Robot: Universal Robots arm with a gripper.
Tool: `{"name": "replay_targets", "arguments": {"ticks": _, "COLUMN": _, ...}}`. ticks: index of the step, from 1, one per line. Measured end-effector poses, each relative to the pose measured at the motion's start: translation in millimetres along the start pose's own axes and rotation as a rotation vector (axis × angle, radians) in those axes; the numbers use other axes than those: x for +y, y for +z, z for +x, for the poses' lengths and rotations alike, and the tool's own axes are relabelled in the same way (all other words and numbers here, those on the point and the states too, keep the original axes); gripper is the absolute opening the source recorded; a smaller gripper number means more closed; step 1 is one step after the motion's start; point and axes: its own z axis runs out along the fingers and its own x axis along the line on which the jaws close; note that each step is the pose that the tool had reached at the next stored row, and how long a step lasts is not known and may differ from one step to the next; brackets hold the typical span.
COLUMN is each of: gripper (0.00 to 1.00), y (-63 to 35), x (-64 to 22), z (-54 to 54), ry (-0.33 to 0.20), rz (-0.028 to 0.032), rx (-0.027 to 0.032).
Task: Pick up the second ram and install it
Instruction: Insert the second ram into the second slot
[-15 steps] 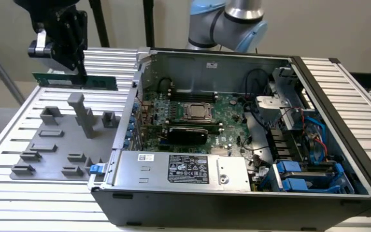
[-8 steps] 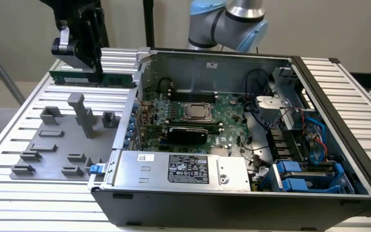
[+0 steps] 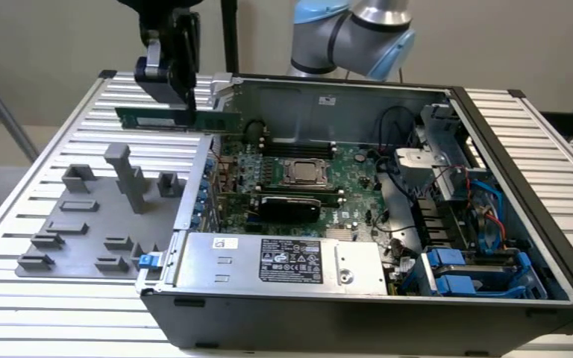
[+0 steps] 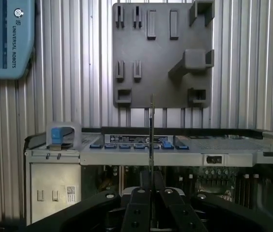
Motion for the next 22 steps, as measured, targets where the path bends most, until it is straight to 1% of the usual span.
{"name": "replay_targets", "arguments": {"ticks": 3, "gripper": 0.00, "y": 0.4, "x": -12.4, "z": -4.2, "ry": 0.000, "rz": 0.0001, "rx": -0.0001}}
{"name": "replay_targets", "arguments": {"ticks": 7, "gripper": 0.00, "y": 3.3, "x": -27.6, "z": -11.5, "ry": 0.000, "rz": 0.0001, "rx": 0.0000}}
{"name": "replay_targets", "arguments": {"ticks": 16, "gripper": 0.00, "y": 19.1, "x": -45.6, "z": -35.4, "ry": 0.000, "rz": 0.0000, "rx": -0.0008}}
{"name": "replay_targets", "arguments": {"ticks": 17, "gripper": 0.00, "y": 21.0, "x": -48.8, "z": -38.2, "ry": 0.000, "rz": 0.0000, "rx": -0.0008}}
{"name": "replay_targets", "arguments": {"ticks": 18, "gripper": 0.00, "y": 24.6, "x": -55.9, "z": -43.6, "ry": 0.000, "rz": 0.0000, "rx": -0.0008}}
{"name": "replay_targets", "arguments": {"ticks": 22, "gripper": 0.00, "y": 31.8, "x": -70.2, "z": -54.5, "ry": 0.000, "rz": 0.0000, "rx": -0.0008}}
